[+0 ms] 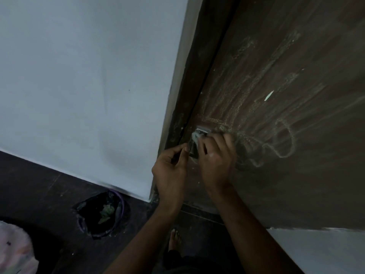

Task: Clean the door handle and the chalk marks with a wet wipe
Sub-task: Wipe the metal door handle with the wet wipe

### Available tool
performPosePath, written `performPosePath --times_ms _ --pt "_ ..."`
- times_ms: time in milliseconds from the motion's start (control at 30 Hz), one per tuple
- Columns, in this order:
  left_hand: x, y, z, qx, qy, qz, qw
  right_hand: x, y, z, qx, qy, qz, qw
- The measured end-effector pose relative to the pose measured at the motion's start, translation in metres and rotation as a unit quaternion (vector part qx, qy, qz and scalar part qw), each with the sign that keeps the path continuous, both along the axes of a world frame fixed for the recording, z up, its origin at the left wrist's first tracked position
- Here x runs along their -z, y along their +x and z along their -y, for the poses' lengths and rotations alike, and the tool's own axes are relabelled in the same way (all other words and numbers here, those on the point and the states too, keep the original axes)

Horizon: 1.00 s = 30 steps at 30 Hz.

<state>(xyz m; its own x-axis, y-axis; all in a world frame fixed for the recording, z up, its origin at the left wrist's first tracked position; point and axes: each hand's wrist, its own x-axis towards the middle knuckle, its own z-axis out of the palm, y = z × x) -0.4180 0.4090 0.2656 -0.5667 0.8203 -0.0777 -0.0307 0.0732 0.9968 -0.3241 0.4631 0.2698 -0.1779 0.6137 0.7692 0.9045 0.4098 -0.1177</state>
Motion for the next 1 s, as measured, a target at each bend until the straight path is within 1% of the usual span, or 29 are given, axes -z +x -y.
performPosePath --times_ms 67,100,300,433,567,600,700,767,833,900,1000 --pt "0.000 -0.001 -0.003 0.005 0.012 -0.022 1.000 -0.011 -0.001 -0.007 0.005 0.030 -0.042 0.999" --pt "0.000 -0.001 -0.004 0.005 0.017 -0.036 0.999 -0.014 -0.003 -0.009 0.006 0.041 -0.045 0.998" --pt "-0.002 0.000 -0.006 0.015 0.063 -0.075 0.995 -0.014 -0.007 -0.010 -0.009 0.058 0.001 0.998" --pt "0.001 0.000 -0.008 0.025 0.063 -0.097 0.993 -0.002 0.001 -0.003 -0.023 0.036 0.059 0.997" --pt "0.001 0.000 -0.009 0.026 0.064 -0.099 0.993 -0.004 0.002 -0.004 -0.006 0.038 0.018 0.999" --pt "0.001 0.000 -0.009 0.025 0.064 -0.097 0.993 -0.004 -0.001 -0.006 -0.009 0.039 0.021 0.999" --pt "0.000 -0.001 -0.009 0.018 0.059 -0.095 0.994 0.002 -0.014 -0.003 -0.034 -0.005 0.079 0.996" --pt "0.000 -0.001 -0.008 0.017 0.055 -0.096 0.994 0.005 -0.012 0.001 -0.034 -0.032 0.091 0.995" --pt "0.001 -0.002 -0.008 0.021 0.056 -0.099 0.993 0.004 -0.003 0.003 -0.011 -0.019 0.052 0.998" --pt "0.001 -0.003 -0.008 0.025 0.056 -0.110 0.992 -0.002 0.004 0.003 0.012 0.021 0.002 1.000" --pt "-0.002 -0.002 -0.011 0.028 0.067 -0.121 0.990 -0.011 0.003 -0.004 0.007 0.062 -0.022 0.998"
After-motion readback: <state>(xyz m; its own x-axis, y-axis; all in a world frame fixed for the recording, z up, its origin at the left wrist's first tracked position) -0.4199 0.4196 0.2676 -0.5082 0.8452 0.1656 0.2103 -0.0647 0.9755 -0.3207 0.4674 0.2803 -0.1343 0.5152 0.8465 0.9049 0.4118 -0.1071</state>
